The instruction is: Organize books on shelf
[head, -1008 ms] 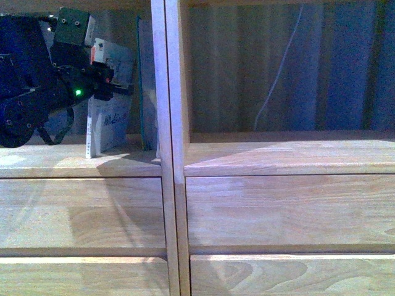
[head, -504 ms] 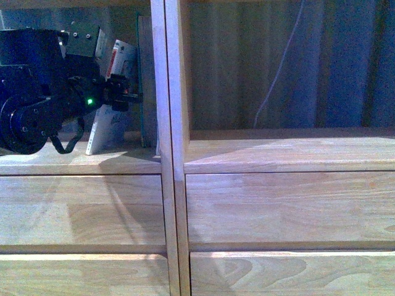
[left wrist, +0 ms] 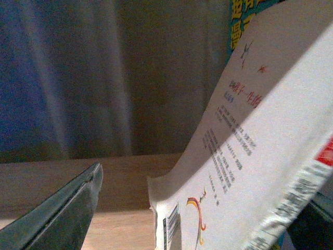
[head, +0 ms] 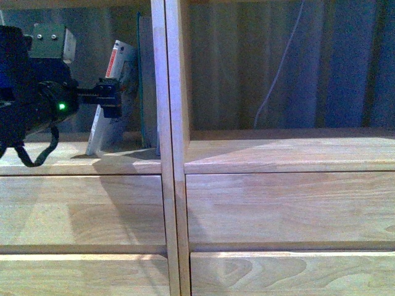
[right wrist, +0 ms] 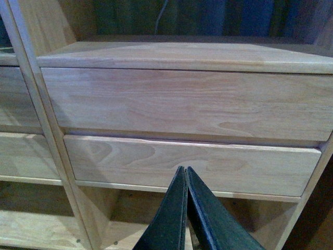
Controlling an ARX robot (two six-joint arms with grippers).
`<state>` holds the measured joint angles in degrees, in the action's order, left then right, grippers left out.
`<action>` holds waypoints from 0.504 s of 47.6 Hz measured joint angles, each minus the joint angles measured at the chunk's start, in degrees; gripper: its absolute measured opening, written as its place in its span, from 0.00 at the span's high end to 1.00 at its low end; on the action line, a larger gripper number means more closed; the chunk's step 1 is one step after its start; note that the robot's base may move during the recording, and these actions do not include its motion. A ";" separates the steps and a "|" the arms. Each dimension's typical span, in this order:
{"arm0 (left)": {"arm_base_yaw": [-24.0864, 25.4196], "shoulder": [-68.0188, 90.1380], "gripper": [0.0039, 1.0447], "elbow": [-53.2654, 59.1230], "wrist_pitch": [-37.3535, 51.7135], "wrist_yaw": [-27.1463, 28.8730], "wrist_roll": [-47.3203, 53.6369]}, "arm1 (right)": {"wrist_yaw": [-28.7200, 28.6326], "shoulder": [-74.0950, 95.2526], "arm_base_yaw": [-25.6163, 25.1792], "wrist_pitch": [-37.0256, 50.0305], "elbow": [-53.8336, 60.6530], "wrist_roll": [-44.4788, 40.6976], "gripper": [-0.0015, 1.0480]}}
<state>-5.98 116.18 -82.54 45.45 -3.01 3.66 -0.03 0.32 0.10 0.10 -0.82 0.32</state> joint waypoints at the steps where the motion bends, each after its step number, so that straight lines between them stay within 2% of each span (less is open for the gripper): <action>1: 0.07 -1.36 0.07 1.66 0.37 0.02 -0.39 | 0.00 0.02 0.00 0.00 0.00 0.00 0.97; 10: -0.07 -13.25 0.07 14.60 2.21 2.58 -3.45 | 0.00 0.00 0.00 0.00 0.00 0.00 0.97; 24: -3.76 -34.01 0.07 35.17 0.09 9.55 -7.10 | 0.00 0.00 0.00 0.00 0.00 0.00 0.97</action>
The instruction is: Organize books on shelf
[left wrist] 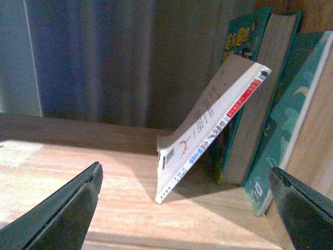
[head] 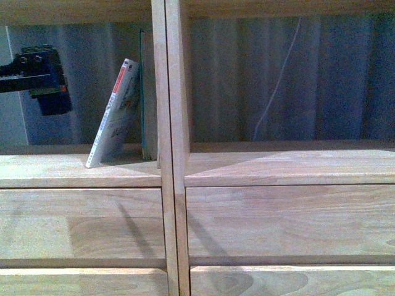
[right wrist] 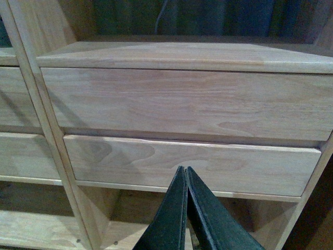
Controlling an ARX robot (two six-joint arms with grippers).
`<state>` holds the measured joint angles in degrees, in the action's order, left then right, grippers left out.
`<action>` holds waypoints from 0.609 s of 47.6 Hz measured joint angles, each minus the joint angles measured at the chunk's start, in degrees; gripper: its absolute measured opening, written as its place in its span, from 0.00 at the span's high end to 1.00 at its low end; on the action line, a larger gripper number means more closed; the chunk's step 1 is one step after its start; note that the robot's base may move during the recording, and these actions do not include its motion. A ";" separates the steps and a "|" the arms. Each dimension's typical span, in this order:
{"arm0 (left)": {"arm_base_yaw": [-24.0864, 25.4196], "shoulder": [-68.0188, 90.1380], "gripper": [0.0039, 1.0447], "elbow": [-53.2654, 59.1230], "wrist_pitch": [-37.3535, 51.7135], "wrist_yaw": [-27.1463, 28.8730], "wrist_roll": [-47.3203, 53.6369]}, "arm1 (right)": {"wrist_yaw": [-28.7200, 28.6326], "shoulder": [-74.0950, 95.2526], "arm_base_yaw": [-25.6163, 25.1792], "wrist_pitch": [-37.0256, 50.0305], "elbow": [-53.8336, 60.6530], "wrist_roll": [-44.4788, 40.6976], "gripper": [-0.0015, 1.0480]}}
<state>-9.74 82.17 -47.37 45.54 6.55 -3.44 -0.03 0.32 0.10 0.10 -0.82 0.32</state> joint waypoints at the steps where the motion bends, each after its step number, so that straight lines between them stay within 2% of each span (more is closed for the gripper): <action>1: -0.33 -1.81 0.07 1.44 -0.72 0.59 -0.28 | 0.00 0.00 0.00 0.00 0.00 0.00 0.97; 9: -3.23 -15.04 0.07 10.56 -6.34 7.19 -0.17 | 0.00 0.00 0.00 0.00 0.00 0.00 0.97; 15: -7.37 -30.80 0.07 18.23 -15.04 16.04 3.54 | 0.00 0.00 0.00 0.00 0.00 0.00 0.97; 23: -12.04 -43.87 0.07 23.71 -25.24 22.86 4.26 | 0.00 0.00 0.00 0.00 0.00 0.00 0.97; 26: -13.81 -47.50 0.07 25.20 -27.87 24.09 4.55 | 0.00 0.00 0.00 0.00 0.00 0.00 0.97; 29: -14.47 -52.89 0.16 26.53 -34.58 19.91 4.17 | 0.00 0.00 0.00 0.00 0.02 0.00 0.97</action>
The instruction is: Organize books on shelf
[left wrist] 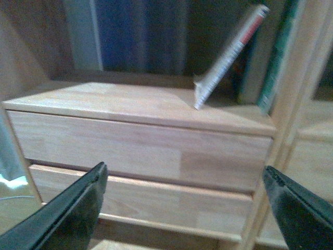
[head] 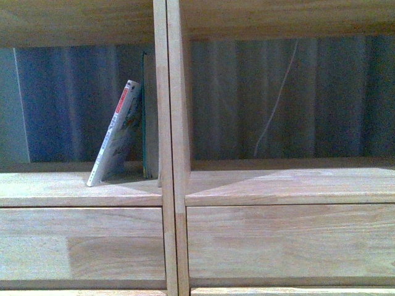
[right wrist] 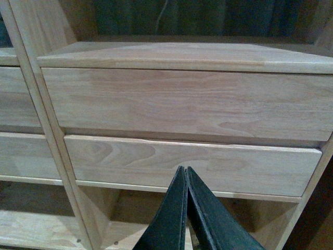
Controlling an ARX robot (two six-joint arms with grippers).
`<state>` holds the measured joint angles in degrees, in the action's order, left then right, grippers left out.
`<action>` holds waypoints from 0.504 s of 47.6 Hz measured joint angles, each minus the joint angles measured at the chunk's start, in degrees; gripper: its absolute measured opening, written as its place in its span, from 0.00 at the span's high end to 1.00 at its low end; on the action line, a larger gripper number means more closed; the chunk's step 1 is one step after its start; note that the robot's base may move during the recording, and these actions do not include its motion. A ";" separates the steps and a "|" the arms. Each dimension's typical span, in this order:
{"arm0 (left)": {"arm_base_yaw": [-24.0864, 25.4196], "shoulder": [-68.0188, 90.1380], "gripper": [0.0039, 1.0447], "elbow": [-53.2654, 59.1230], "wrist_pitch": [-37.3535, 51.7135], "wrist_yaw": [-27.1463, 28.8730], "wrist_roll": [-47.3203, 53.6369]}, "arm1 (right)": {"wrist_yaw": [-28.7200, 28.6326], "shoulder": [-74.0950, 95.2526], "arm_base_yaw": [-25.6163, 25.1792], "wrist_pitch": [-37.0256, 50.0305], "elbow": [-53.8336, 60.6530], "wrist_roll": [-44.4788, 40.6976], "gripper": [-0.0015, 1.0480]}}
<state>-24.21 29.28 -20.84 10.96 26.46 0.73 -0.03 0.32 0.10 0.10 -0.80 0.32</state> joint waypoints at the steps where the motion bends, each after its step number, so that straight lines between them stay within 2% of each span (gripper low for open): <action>1: -0.26 -2.10 0.19 0.83 -2.21 -0.61 -0.02 | -0.02 0.00 0.00 0.00 0.00 -0.02 0.97; 4: -1.53 -7.96 0.27 3.89 -7.76 0.04 -0.17 | 0.00 0.00 0.00 -0.02 -0.02 0.00 0.97; 8: -0.50 -14.49 0.39 7.85 -10.75 -2.89 -0.22 | 0.00 0.00 0.00 0.00 -0.02 0.00 0.97; 24: 11.28 -21.84 0.90 13.07 -11.10 -14.19 -0.42 | -0.02 0.00 0.00 0.00 -0.02 0.00 0.97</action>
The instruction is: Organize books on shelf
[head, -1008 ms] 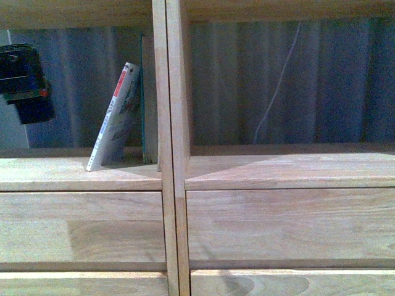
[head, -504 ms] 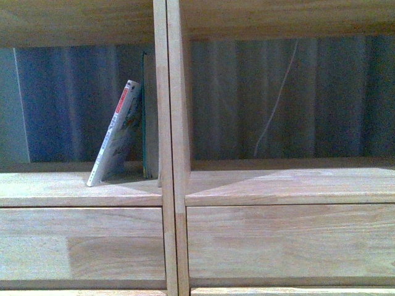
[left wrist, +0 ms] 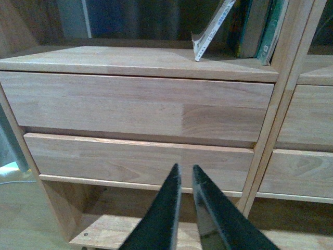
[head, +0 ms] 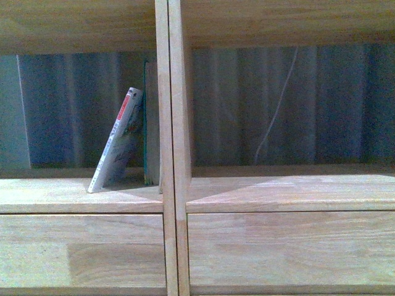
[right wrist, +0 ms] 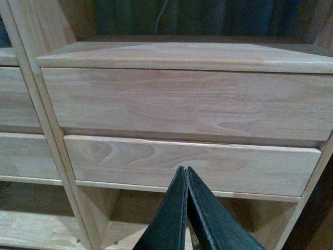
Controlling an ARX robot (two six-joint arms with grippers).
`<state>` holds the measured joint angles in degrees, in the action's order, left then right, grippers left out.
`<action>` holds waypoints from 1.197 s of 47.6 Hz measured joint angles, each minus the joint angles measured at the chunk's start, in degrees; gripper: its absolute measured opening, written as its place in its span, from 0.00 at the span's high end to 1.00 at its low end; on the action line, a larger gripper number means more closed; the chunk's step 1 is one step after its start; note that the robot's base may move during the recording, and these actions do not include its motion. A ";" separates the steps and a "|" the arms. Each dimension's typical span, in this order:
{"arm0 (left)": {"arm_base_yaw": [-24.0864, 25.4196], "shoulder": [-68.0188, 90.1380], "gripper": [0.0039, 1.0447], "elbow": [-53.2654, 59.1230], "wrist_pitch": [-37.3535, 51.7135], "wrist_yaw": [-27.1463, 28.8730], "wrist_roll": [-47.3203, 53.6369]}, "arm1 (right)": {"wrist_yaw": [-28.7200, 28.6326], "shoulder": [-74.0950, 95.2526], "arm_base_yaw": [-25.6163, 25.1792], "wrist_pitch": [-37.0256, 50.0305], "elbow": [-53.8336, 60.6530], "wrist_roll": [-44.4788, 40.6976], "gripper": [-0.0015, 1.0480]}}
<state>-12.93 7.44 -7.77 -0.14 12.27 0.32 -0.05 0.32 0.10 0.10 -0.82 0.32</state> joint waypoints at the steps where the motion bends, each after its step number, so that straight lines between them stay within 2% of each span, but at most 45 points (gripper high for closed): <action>1: 0.61 -0.28 0.94 0.28 0.00 -0.55 0.00 | 0.00 0.00 0.00 0.00 0.00 0.00 0.97; 2: 1.18 -0.52 0.97 0.52 0.00 -1.01 -0.02 | 0.00 0.00 0.00 -0.02 0.00 0.00 0.97; 6: 3.19 -1.44 0.98 1.29 0.00 -3.15 -0.15 | 0.02 0.00 0.00 0.00 0.00 0.00 0.97; 11: 9.70 -2.62 0.98 2.19 -0.39 -11.08 -0.15 | -0.02 0.00 0.00 0.00 0.00 0.00 0.97; 14: 12.17 -3.10 0.98 2.82 -0.39 -11.28 -0.17 | 0.02 0.00 0.00 0.00 0.00 0.00 0.97; 57: 12.63 -7.13 0.96 7.10 -0.09 -12.20 -0.24 | 0.02 0.00 0.00 0.00 0.00 -0.02 0.97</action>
<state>-0.30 0.32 -0.67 -0.23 0.08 0.08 -0.03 0.32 0.10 0.10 -0.82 0.30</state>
